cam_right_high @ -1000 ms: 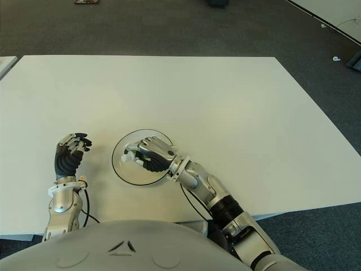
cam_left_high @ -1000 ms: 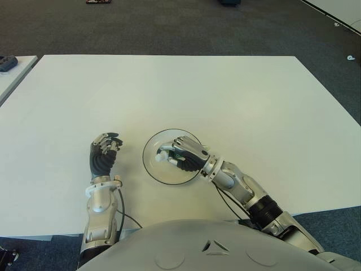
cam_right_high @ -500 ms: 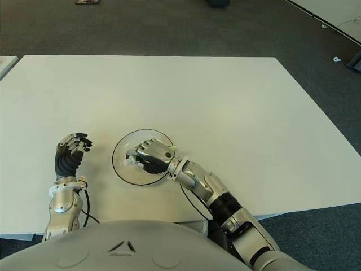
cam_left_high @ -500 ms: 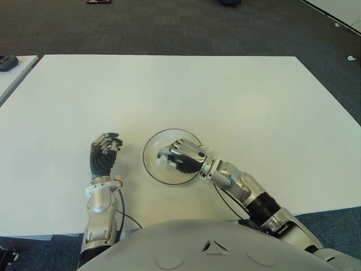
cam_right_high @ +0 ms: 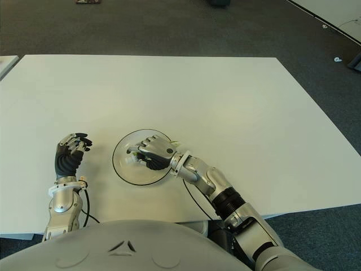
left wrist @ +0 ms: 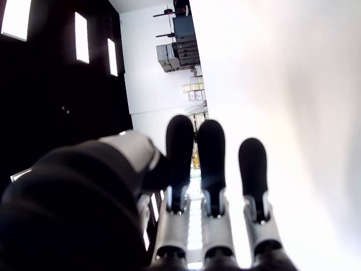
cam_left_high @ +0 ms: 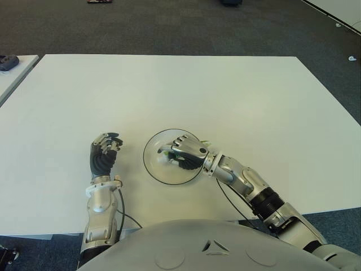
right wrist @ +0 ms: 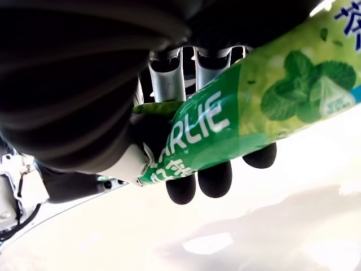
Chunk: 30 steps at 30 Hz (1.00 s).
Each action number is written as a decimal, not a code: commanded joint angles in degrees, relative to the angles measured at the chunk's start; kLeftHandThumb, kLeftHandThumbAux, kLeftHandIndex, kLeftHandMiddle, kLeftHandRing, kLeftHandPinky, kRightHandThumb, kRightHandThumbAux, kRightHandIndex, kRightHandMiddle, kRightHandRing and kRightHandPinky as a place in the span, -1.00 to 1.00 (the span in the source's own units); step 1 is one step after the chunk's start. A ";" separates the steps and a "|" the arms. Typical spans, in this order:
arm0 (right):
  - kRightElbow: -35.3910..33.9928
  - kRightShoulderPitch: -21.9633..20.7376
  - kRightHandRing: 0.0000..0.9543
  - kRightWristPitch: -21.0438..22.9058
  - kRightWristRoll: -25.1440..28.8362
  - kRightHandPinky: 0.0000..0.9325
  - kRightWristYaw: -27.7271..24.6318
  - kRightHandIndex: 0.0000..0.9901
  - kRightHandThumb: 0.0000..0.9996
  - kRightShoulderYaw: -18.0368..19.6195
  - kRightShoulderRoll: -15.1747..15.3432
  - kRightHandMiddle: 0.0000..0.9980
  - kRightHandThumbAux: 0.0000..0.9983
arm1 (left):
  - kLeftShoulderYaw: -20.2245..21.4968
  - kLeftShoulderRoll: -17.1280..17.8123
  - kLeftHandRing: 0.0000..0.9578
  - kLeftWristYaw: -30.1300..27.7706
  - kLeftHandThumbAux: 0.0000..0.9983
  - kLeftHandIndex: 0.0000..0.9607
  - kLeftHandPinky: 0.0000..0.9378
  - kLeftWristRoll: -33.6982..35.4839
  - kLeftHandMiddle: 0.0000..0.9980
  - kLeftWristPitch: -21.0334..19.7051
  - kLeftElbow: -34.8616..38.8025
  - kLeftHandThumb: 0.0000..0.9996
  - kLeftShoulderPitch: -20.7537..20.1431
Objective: Put the toothpaste on the table into the plate.
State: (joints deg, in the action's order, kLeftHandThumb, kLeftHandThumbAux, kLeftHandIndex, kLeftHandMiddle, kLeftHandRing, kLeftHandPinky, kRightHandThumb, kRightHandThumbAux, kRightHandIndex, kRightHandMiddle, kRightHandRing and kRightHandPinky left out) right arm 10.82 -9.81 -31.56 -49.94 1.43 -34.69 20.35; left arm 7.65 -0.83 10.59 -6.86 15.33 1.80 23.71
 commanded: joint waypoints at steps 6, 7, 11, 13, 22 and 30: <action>-7.81 -0.08 -0.99 -0.02 2.93 -0.99 -4.58 -0.99 -0.41 2.61 3.31 -0.99 -0.32 | -0.70 0.58 0.09 -0.13 0.44 -0.11 0.04 -1.09 0.07 -0.61 -0.82 0.40 -0.67; -7.77 0.06 -0.99 0.04 3.22 -0.99 -4.82 -1.00 -0.41 2.68 3.23 -0.99 -0.35 | -0.69 0.65 0.09 -0.15 0.44 -0.11 0.04 -1.17 0.07 -0.59 -0.89 0.40 -0.71; -8.33 0.61 -1.00 -0.22 4.89 -1.00 -5.54 -1.00 -0.46 3.30 3.34 -1.00 -0.54 | -0.67 0.79 0.09 -0.18 0.44 -0.11 0.05 -1.37 0.08 -0.23 -1.17 0.40 -0.79; -8.79 0.85 -1.00 -0.76 5.98 -1.00 -5.60 -1.00 -0.48 3.76 3.57 -1.00 -0.60 | -0.65 0.79 0.09 -0.15 0.44 -0.11 0.05 -1.38 0.08 0.03 -1.29 0.40 -0.81; -8.92 0.71 -1.00 -4.30 9.15 -1.00 -3.95 -1.00 -0.55 5.48 3.57 -1.00 -0.77 | -0.43 0.68 0.10 -0.38 0.44 -0.11 0.06 -0.87 0.08 -0.15 -1.48 0.40 -1.07; -9.74 0.05 -1.00 -5.56 9.93 -1.00 -4.37 -1.00 -0.61 7.05 3.66 -1.00 -0.80 | -0.34 0.74 0.11 -0.45 0.44 -0.11 0.09 -0.72 0.09 -0.04 -1.64 0.40 -1.15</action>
State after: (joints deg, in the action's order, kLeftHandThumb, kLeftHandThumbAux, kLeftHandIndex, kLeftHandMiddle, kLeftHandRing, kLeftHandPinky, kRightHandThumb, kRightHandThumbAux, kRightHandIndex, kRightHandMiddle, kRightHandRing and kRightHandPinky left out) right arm 1.58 -9.15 -36.71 -40.40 -2.51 -28.36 23.66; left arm 7.69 -0.44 10.59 -7.76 15.25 1.20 23.29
